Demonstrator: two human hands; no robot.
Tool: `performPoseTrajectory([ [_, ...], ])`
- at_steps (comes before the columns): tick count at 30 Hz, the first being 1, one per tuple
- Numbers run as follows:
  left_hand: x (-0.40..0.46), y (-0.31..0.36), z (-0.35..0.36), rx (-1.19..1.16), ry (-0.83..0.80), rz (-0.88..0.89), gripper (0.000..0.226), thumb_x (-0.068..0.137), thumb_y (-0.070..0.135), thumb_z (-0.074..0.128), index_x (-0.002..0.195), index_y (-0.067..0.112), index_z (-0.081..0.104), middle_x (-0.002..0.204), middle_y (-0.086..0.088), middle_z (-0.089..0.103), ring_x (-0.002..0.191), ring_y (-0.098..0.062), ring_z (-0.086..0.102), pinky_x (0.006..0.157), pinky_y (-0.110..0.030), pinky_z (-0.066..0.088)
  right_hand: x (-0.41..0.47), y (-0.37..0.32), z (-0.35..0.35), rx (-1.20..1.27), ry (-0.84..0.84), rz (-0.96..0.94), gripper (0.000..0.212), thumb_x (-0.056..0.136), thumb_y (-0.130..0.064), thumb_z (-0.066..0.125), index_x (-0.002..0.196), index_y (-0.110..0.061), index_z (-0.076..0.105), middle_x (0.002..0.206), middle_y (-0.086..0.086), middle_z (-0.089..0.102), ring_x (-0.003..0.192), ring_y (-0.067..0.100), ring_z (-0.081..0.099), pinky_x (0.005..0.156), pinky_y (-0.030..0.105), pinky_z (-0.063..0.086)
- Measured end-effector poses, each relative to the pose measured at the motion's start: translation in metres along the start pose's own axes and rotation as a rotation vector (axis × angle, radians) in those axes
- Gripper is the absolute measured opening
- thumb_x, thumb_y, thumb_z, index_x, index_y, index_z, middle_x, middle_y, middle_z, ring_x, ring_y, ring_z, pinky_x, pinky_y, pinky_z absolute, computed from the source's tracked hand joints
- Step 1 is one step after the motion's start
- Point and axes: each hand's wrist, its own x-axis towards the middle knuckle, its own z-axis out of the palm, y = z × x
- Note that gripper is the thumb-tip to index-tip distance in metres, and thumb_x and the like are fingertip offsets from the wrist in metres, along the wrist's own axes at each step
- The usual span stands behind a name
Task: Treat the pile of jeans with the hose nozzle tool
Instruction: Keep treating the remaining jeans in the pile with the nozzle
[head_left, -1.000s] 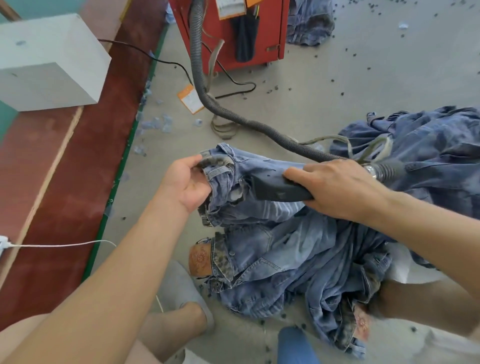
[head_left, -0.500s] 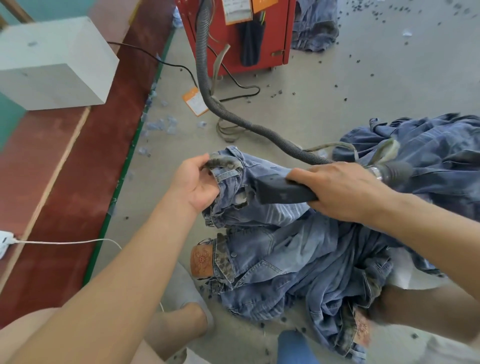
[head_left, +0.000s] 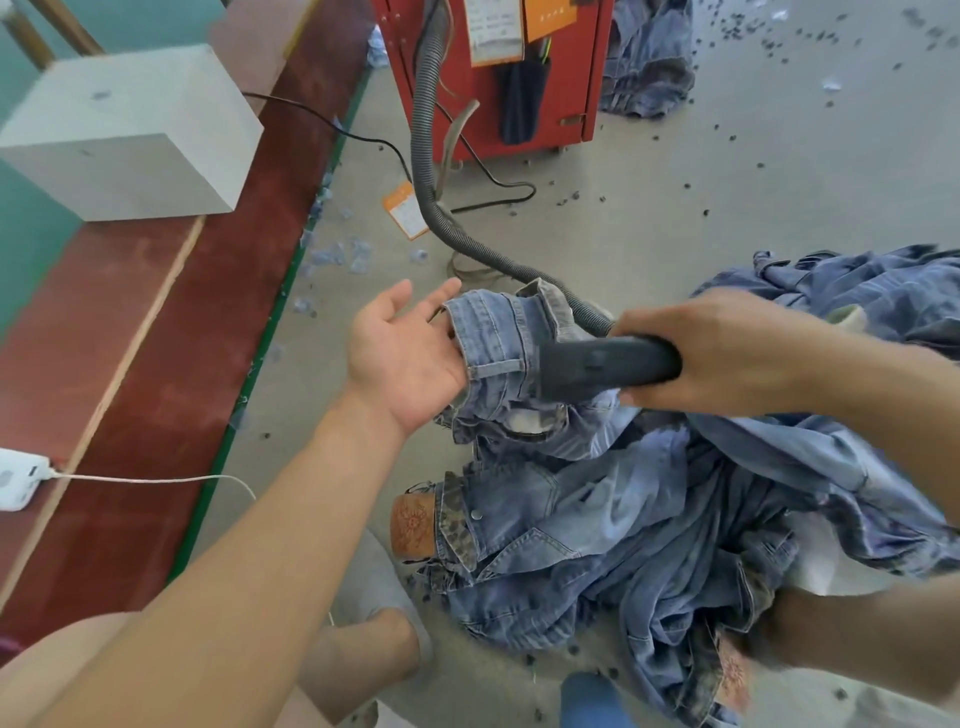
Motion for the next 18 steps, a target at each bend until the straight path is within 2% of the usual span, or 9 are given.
performPoseTrajectory([
  [2,0.0,-0.004,0.003,-0.005,-0.014,-0.002,0.058,0.105,0.037,0.038,0.151,0.001,0.038,0.141,-0.03,0.058,0.128,-0.051,0.057,0.113,-0.067,0.038,0.002,-0.012,0.012,-0.074,0.002,-0.019,0.031,0.084,-0.063,0.056,0.11,-0.046,0.054,0.082,-0.017,0.067,0.071,0.008,0.063,0.068,0.039,0.056],
  [3,0.0,-0.006,0.004,0.003,-0.012,-0.005,0.059,0.105,0.036,0.038,0.153,0.001,0.036,0.141,-0.03,0.058,0.128,-0.051,0.058,0.113,-0.066,0.038,0.004,-0.016,0.017,-0.087,0.058,-0.022,0.034,0.085,-0.064,0.052,0.113,-0.045,0.053,0.084,-0.015,0.067,0.071,0.013,0.064,0.067,0.04,0.057],
  [5,0.0,-0.006,0.007,0.023,-0.004,-0.013,0.061,0.104,0.035,0.038,0.155,0.002,0.034,0.139,-0.029,0.06,0.128,-0.05,0.058,0.115,-0.064,0.036,0.009,-0.016,0.02,0.008,0.221,0.016,0.038,0.088,-0.061,0.054,0.12,-0.039,0.054,0.087,-0.01,0.069,0.069,0.013,0.063,0.066,0.037,0.057],
  [7,-0.001,-0.005,0.008,0.027,0.003,-0.026,0.061,0.102,0.035,0.039,0.153,0.002,0.035,0.141,-0.029,0.059,0.131,-0.049,0.056,0.116,-0.065,0.034,0.013,-0.011,0.015,0.169,0.385,0.082,0.041,0.09,-0.055,0.061,0.123,-0.031,0.053,0.083,-0.009,0.064,0.067,0.012,0.06,0.06,0.03,0.049],
  [9,-0.001,-0.006,0.007,0.01,0.002,-0.034,0.061,0.103,0.036,0.04,0.152,0.001,0.034,0.148,-0.029,0.052,0.135,-0.049,0.052,0.118,-0.066,0.031,0.013,-0.001,0.006,0.244,0.438,0.127,0.037,0.091,-0.052,0.067,0.12,-0.033,0.053,0.079,-0.014,0.059,0.068,0.007,0.057,0.058,0.023,0.041],
  [15,-0.002,-0.008,0.009,-0.007,-0.024,-0.025,0.073,0.104,0.048,0.037,0.163,0.008,0.019,0.155,-0.028,0.043,0.138,-0.051,0.047,0.117,-0.067,0.031,0.005,-0.006,0.008,0.03,0.079,0.029,0.026,0.09,-0.05,0.068,0.111,-0.043,0.055,0.078,-0.017,0.065,0.067,0.003,0.061,0.066,0.035,0.055],
  [18,-0.001,-0.016,0.01,0.065,-0.035,-0.037,0.074,0.105,0.052,0.034,0.164,0.011,0.016,0.158,-0.026,0.042,0.139,-0.05,0.047,0.116,-0.065,0.032,0.011,-0.022,0.025,-0.052,0.047,-0.067,0.029,0.09,-0.057,0.062,0.115,-0.046,0.052,0.081,-0.014,0.064,0.071,0.013,0.063,0.067,0.041,0.055],
])
